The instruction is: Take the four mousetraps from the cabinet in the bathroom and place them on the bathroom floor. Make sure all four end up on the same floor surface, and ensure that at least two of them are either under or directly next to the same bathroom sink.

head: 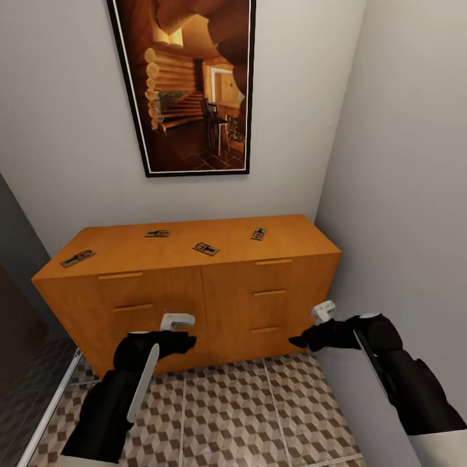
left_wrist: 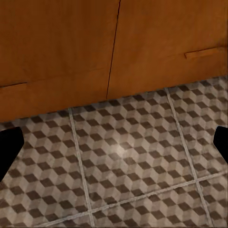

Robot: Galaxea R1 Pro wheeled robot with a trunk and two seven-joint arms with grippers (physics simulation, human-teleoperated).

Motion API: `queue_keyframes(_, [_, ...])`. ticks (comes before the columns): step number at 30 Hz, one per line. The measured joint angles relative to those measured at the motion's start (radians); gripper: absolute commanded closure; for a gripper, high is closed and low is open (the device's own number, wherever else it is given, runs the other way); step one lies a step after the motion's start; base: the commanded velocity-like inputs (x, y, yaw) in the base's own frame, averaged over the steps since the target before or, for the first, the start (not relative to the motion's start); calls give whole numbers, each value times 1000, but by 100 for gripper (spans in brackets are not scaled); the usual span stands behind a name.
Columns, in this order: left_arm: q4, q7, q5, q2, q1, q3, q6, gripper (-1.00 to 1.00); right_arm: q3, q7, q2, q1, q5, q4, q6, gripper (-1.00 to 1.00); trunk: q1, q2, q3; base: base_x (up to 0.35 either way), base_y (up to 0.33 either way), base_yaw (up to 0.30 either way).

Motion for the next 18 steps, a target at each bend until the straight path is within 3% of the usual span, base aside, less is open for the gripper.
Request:
queue_keyframes(4, [2, -2, 23, -13, -62, -10, 3, -100, 5, 3, 0, -54, 1, 0, 1, -100, 0, 0, 0, 0, 0, 0])
queue_keyframes(9, [3, -3, 129, -27, -177, -30, 5, -100, -3, 6, -2, -167, -7, 1, 1, -100, 0, 0, 0, 0, 0, 0])
queue_keyframes(12, [3, -2, 216, -23, -246, -34, 6, -100, -22, 6, -3, -244, -7, 2, 2, -100, 0, 0, 0, 0, 0, 0])
queue_keyframes(14, [2, -1, 252, -15, -285, -34, 6, -100, -30, 6, -4, -283, -8, 3, 2, -100, 0, 0, 0, 0, 0, 0])
queue_keyframes(18, [7, -1, 279, -6, -348, -33, 6, -100, -37, 7, -11, -338, -10, 6, 2, -100, 0, 0, 0, 0, 0, 0])
